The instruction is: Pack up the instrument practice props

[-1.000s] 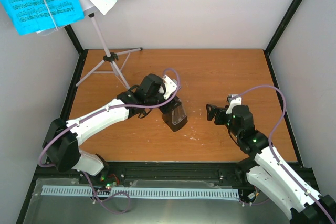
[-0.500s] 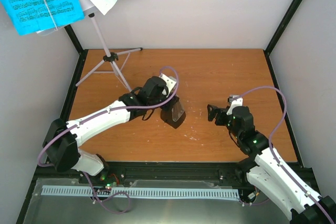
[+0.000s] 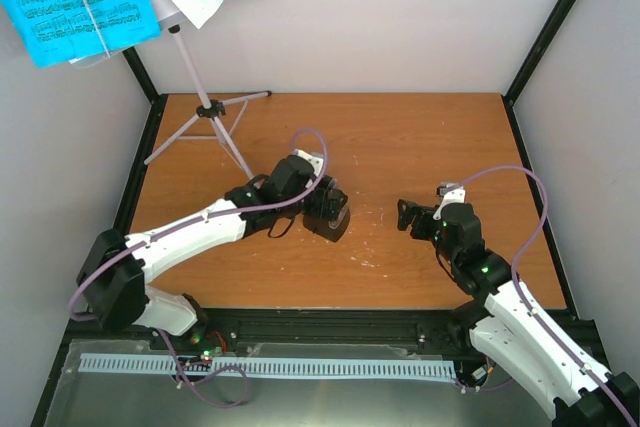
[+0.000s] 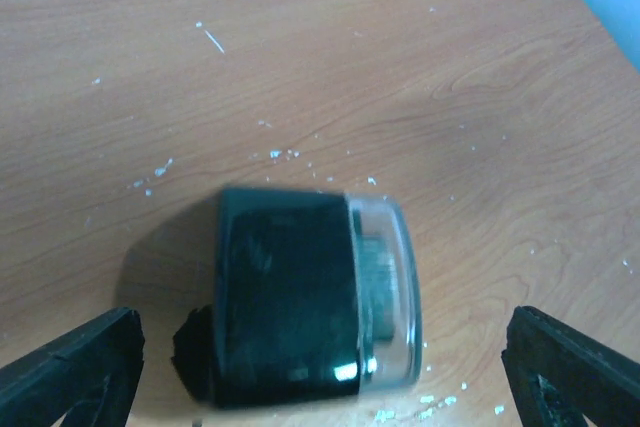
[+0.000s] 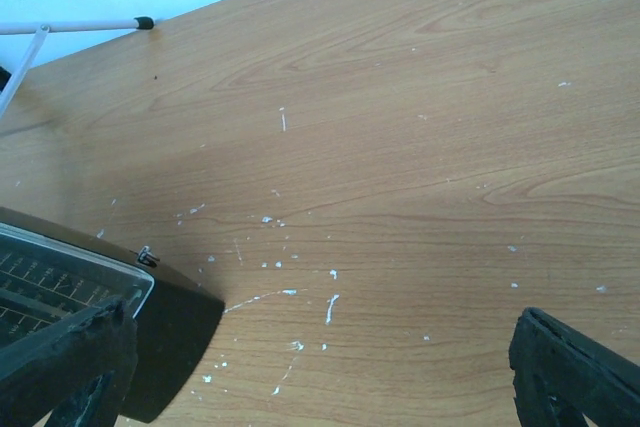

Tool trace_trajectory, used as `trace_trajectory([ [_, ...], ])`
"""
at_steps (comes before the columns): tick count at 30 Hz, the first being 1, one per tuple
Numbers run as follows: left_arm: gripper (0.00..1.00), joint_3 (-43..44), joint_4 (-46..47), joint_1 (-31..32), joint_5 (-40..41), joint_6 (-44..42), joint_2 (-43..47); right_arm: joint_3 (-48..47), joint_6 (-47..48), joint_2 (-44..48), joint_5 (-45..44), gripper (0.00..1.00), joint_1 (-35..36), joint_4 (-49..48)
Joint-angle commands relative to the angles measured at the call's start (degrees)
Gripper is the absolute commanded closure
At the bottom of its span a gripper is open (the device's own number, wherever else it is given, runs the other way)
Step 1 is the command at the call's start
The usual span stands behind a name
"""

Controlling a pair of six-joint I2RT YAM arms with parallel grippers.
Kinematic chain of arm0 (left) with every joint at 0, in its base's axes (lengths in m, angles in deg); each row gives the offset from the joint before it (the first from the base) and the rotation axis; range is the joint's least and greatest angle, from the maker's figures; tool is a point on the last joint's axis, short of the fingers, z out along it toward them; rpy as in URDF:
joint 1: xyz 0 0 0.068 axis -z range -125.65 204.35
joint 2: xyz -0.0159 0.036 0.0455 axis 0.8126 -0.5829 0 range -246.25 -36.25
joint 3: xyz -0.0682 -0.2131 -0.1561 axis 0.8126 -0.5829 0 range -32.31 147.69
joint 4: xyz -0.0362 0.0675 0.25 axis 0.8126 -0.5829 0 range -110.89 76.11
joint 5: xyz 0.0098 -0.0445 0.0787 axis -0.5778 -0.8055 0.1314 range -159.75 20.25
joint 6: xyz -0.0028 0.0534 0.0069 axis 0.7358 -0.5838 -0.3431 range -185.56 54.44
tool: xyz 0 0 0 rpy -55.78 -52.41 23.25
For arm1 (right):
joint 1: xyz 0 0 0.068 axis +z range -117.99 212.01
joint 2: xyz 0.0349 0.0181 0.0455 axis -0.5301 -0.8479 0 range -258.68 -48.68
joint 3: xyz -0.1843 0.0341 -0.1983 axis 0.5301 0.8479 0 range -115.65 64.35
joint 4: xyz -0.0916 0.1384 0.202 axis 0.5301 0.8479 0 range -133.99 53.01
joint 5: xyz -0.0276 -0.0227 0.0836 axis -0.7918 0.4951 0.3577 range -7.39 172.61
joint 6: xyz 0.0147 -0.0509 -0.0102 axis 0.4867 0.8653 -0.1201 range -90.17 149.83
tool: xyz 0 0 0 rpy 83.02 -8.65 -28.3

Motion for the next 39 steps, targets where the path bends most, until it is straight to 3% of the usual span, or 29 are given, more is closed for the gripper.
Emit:
trace_trajectory([
  [1,0.01,-3.20,3.84,-0.58,-2.28,-1.70,5.84,0.42,-2.46,-0.30,2.30,0.00,-0.43,-0.45],
  [5,0.01,-7.73,6.86,-7.32,-14.22,-3.28,7.65,2.19,-6.23,-3.29,7.73,0.00,-0.43,-3.32],
  [16,0.01,-16.24,21.15,-15.73,-37.11,-15.74,9.30,1.97,-6.97,-8.83,13.27,0.00,-0.43,-5.29],
  [23,0.01,-16.10,22.96,-16.54,-40.83,-20.22,5.27,3.17,-6.67,-5.99,13.62,0.00,-0.44,-4.30],
  [30,0.01,-16.85,25.04,-15.91,-47.28,-17.44,2.59,3.20,-6.40,-4.05,14.04,0.00,-0.43,-3.21],
  [39,0.01,-18.32,28.40,-6.36,-43.32,-11.84,0.49,2.32,-5.44,-0.49,12.71,0.00,-0.43,1.90],
])
